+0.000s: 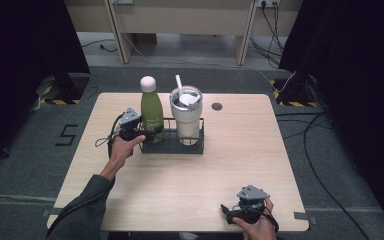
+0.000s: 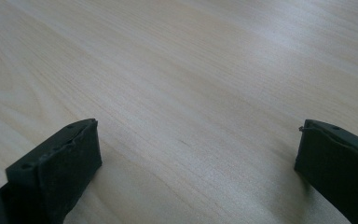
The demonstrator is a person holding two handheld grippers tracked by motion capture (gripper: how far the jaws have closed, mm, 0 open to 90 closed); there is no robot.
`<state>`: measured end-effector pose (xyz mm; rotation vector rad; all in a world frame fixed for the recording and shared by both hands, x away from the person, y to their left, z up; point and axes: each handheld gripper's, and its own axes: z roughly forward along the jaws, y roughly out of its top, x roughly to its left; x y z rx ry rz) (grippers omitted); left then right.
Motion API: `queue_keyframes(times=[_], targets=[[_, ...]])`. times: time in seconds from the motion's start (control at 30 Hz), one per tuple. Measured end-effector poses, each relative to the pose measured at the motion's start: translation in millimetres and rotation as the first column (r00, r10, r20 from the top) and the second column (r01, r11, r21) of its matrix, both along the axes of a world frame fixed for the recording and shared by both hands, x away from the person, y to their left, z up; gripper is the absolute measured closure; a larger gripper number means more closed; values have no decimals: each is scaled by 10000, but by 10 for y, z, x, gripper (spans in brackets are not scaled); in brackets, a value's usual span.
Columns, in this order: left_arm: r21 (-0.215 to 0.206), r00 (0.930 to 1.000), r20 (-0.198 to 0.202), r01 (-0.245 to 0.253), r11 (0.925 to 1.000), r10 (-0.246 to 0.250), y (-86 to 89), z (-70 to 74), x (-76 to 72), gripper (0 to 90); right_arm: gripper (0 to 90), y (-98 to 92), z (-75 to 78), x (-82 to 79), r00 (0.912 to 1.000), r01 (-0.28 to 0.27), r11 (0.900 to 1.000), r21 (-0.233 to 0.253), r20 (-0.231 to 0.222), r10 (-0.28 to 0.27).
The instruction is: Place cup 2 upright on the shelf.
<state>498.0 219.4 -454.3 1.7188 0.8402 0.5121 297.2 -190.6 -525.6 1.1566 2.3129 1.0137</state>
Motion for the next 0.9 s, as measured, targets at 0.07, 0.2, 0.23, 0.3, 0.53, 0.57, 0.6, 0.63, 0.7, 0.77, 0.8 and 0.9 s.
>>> queue_keyframes(times=[0.07,0.2,0.23,0.3,0.53,0.57,0.6,0.63,0.7,0.77,0.8,0.9], targets=[[27,10000,43,18,10000,-18,14,3,-13,145,3,0,0,0,10000,0,10000,0,-2,0],[-15,10000,-39,-7,10000,6,23,12,-30,145,4,0,0,0,10000,2,10000,-1,-1,-2],[-51,10000,-65,5,10000,-5,27,11,-33,145,3,0,0,0,10000,1,10000,-1,-1,-1],[-89,9999,-110,15,10000,-16,41,12,-45,145,4,0,0,0,10000,-1,10000,-1,-1,1],[-34,9998,-191,-1,10000,1,96,31,-101,144,3,0,0,0,10000,1,10000,1,-5,-1],[-18,9999,-160,7,10000,-7,103,34,-106,144,3,0,0,0,10000,1,10000,0,-1,-1],[-21,9999,-170,3,10000,-3,108,36,-111,144,3,1,0,0,10000,1,10000,3,-6,-1],[-21,9999,-170,3,10000,-3,108,36,-111,144,3,1,0,0,10000,1,10000,3,-6,-1],[-34,9998,-189,4,10000,-4,121,36,-121,144,3,2,0,0,10000,5,10000,5,-11,-5],[-18,9998,-190,0,10000,-1,124,36,-125,144,3,1,0,1,10000,0,10000,1,-2,0],[-23,9998,-195,-6,10000,5,127,37,-129,144,3,-1,0,3,10000,-17,10000,-12,15,17],[-10,9998,-186,-14,10000,14,143,41,-142,145,3,1,0,1,10000,-3,10000,1,0,3]])
